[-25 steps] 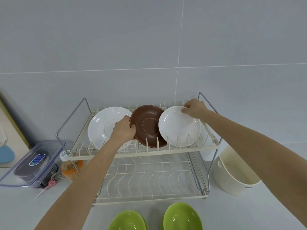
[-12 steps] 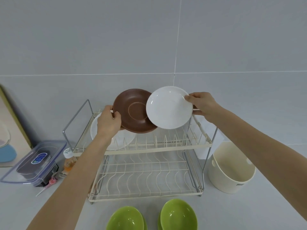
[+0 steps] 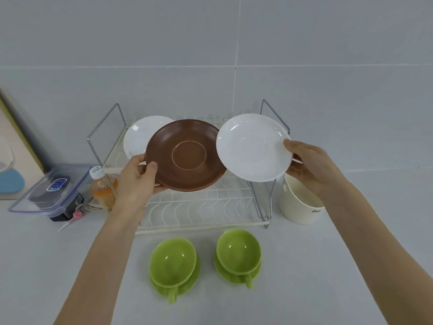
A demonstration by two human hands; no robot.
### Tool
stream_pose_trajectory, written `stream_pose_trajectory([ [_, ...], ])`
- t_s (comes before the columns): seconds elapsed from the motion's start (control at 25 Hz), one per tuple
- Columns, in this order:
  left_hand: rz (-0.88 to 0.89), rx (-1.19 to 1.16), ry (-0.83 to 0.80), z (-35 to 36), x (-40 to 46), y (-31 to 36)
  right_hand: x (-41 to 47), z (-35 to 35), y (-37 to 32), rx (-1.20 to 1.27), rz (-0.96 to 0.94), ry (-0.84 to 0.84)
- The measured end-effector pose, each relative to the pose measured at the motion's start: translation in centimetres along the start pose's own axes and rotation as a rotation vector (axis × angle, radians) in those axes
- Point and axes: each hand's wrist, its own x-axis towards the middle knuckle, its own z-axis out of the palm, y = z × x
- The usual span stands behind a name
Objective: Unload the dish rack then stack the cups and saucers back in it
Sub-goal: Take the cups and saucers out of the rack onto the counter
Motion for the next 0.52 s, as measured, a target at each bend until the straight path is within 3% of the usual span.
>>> stream_pose_trajectory([
  [0.52, -0.32, 0.014, -0.054, -2.7, -11.5, -11.4, -11.2, -6.8, 13.4, 0.081, 0.275, 0.252],
])
